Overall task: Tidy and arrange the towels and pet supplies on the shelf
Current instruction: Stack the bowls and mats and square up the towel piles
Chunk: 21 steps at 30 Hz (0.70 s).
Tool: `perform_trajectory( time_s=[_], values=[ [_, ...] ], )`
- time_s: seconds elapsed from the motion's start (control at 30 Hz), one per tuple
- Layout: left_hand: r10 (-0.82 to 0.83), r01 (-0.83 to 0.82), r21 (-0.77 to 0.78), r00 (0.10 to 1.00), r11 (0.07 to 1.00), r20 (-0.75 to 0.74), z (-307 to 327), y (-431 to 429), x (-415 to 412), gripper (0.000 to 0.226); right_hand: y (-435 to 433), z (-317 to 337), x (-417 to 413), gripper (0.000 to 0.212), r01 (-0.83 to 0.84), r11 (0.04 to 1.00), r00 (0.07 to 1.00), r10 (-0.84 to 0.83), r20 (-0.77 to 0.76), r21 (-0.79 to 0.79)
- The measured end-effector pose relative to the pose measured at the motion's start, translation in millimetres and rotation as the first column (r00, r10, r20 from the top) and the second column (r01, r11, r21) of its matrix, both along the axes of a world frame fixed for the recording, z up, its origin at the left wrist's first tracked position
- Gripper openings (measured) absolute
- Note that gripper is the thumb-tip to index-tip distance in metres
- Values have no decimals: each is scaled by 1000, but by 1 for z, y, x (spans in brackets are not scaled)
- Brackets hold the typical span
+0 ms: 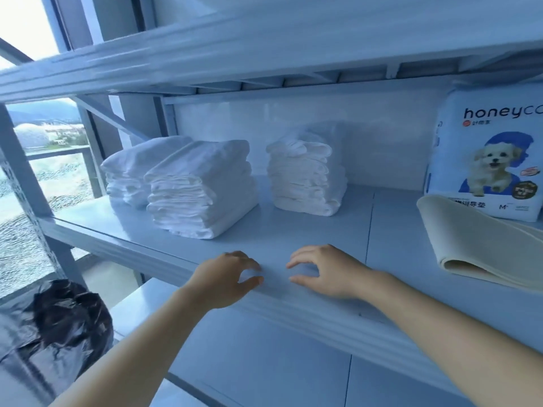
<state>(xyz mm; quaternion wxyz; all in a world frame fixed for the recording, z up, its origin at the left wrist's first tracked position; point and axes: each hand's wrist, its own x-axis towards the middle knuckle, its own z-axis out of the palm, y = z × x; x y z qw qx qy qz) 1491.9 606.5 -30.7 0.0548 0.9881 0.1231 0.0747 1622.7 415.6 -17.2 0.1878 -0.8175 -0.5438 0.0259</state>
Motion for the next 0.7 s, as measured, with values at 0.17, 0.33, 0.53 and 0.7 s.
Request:
perform_trajectory(
  time_s=[0.17,0.33,0.53,0.7],
  values=[
    [20,-20,8,997,1000,75,1,53,-33,31,56,-1,-24,31,-24,1000,1000,24,-4,19],
    [32,-38,32,986,999,162,10,99,-58,30,109,0,-41,33,-27,994,999,24,26,109],
    [16,-22,15,951,1000,308,16,146,-64,24,158,10,-41,49,-37,981,994,16,112,192],
    [-8,-22,64,904,998,428,9,175,-44,22,188,10,-15,71,-48,967,983,2,182,249]
  ],
)
